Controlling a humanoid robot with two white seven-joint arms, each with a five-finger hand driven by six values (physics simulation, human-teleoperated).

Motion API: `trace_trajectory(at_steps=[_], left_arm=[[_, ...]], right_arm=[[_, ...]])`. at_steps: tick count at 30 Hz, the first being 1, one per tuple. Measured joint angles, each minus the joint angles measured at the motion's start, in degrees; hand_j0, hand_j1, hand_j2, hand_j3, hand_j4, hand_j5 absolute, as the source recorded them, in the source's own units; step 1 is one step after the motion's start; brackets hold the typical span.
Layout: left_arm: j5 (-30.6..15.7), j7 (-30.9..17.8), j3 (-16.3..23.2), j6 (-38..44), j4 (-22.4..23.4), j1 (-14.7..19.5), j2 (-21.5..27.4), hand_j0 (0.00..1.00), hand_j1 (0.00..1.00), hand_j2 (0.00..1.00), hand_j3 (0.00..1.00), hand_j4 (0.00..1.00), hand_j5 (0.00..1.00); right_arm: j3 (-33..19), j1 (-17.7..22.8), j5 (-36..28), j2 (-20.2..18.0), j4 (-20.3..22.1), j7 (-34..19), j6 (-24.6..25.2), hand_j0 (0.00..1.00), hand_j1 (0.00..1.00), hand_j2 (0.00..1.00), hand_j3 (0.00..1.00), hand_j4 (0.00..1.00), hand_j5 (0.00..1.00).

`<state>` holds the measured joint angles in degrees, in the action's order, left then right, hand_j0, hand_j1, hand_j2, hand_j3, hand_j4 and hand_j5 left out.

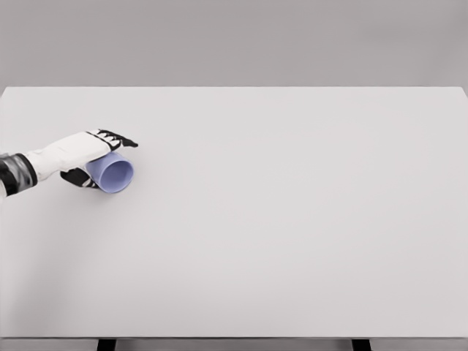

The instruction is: Flip the cup with left arm and place it on the table

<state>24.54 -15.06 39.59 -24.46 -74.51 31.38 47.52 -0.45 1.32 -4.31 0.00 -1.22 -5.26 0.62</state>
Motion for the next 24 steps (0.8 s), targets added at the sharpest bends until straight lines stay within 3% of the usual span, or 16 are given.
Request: trace_trajectory(at_steps=[1,4,16,20,24], left_arm=[[0.10,0.00,0.24,-0.02,-0.05,0.00,-0.03,0.79,0.79,0.79,0.79,0.79,0.79],[0.19,0.00,0.66,-0.09,-0.42,0.00,-0.08,0.75,0.75,0.75,0.75,0.75,0.75],[-1.13,0.10,0.50,-0.05,-0.87,0.26,0.03,0.75,0.75,0.75,0.75,0.75,0.75],[-4.21,0.21,0.18,-0.07,-0.81,0.26,0.06,0.76,0.76,0.76,0.76,0.76,0.76],[-10.08,0.31,0.08,-0.10,-0.81,0.26,0.07,0.77,0.77,0.77,0.77,0.77,0.77]], right_arm=[[0.00,0.00,0.00,0.00,0.00,0.00,0.00,1.00,1.00,1.00,1.00,1.00,1.00],[0.00,0.00,0.00,0.00,0.00,0.00,0.00,1.00,1.00,1.00,1.00,1.00,1.00],[0.00,0.00,0.00,0.00,0.00,0.00,0.00,1.00,1.00,1.00,1.00,1.00,1.00],[0.00,0.00,0.01,0.00,0.00,0.00,0.00,1.00,1.00,1.00,1.00,1.00,1.00],[0.00,0.00,0.00,0.00,0.01,0.00,0.00,1.00,1.00,1.00,1.00,1.00,1.00]])
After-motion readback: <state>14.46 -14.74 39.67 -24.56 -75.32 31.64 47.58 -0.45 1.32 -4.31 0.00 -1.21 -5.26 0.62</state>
